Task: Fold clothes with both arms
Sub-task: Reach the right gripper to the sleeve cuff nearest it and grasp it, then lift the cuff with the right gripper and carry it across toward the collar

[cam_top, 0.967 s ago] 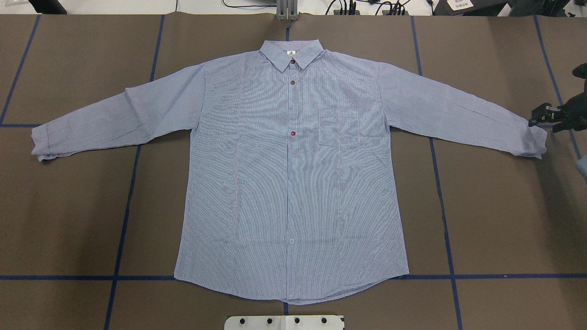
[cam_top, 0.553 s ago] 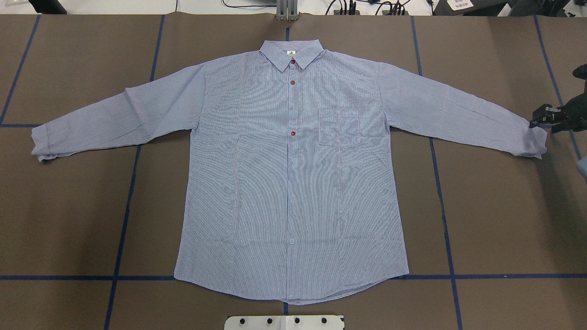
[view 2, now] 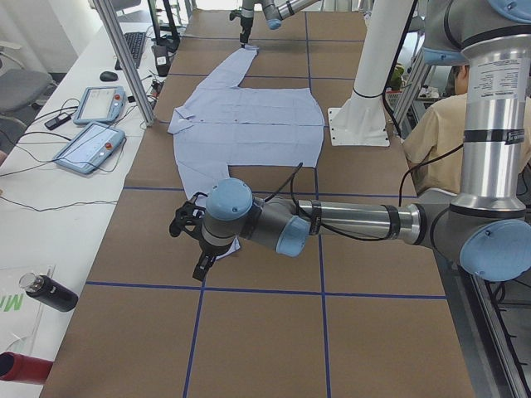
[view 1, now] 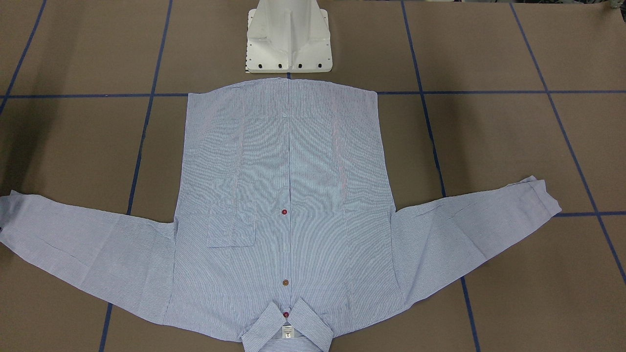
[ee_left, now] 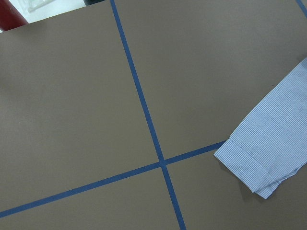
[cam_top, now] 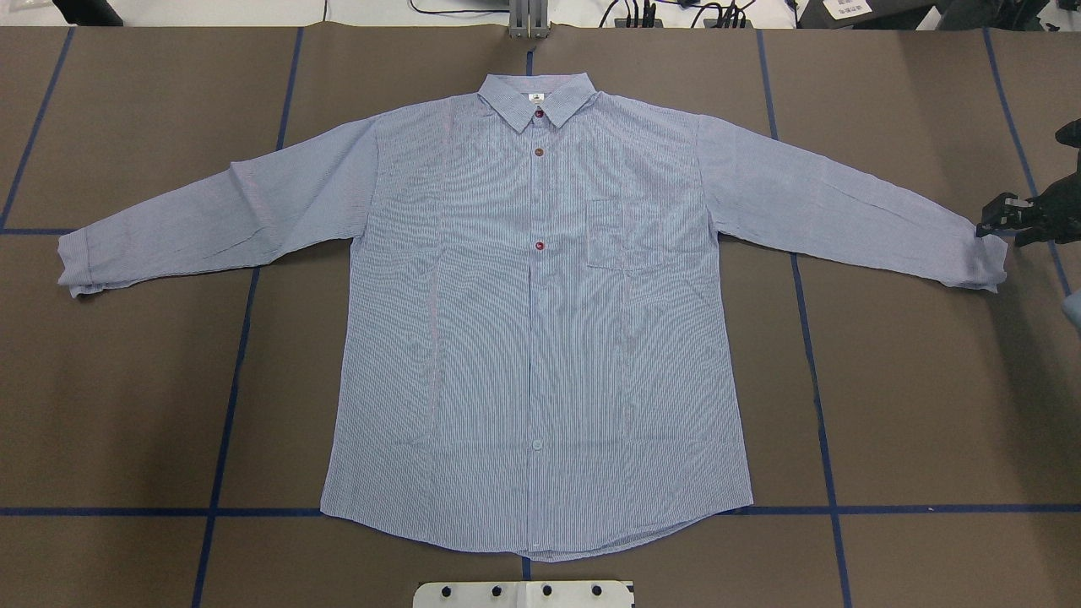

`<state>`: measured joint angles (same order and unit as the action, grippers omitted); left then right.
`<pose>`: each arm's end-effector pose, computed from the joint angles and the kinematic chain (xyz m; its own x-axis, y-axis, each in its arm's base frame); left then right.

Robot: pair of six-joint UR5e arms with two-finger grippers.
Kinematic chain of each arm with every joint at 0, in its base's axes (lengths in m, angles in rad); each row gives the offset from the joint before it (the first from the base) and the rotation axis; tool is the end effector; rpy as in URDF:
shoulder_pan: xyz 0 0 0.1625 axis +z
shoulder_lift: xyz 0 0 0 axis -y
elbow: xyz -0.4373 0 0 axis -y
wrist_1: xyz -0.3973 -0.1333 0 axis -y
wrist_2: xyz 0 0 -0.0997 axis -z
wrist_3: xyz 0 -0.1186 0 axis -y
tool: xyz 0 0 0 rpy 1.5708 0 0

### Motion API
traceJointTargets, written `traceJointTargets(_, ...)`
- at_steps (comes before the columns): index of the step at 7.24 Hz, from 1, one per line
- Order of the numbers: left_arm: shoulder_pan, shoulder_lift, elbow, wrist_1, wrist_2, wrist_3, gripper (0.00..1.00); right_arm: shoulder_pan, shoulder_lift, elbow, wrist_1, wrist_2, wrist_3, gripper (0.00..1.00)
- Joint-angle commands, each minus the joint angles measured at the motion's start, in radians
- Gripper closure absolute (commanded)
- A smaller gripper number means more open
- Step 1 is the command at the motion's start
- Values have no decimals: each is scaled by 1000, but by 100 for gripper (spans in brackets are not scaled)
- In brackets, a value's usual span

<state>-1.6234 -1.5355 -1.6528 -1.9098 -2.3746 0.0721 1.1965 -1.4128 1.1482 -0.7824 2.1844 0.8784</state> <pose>-0.0744 -0.5016 0.6197 0.7089 0.3001 -0.6383 -0.0024 0.9060 0.4233 -0.1542 -0.5702 0.7324 0.6623 0.2584 0.7033 -0.3026 0.9509 -0.0645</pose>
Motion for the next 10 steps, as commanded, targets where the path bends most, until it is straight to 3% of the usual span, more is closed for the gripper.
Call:
traceJointTargets(1, 0, 0, -1, 0, 0, 0, 0, 0, -1, -1, 0, 0, 1, 35)
traceJointTargets(4, 0, 0, -2, 2, -2, 2, 0, -2, -1, 1, 0, 2, 1, 35)
traceJointTargets(6, 0, 0, -5, 2, -2, 2, 0, -5, -1, 1, 0, 2, 2, 43)
traceJointTargets(9, -1, 0, -10, 3, 0, 2, 0, -5, -1, -1, 0, 9, 2, 73)
traceJointTargets(10, -1, 0, -13, 3, -2, 2, 0, -5, -5, -1, 0, 9, 2, 90)
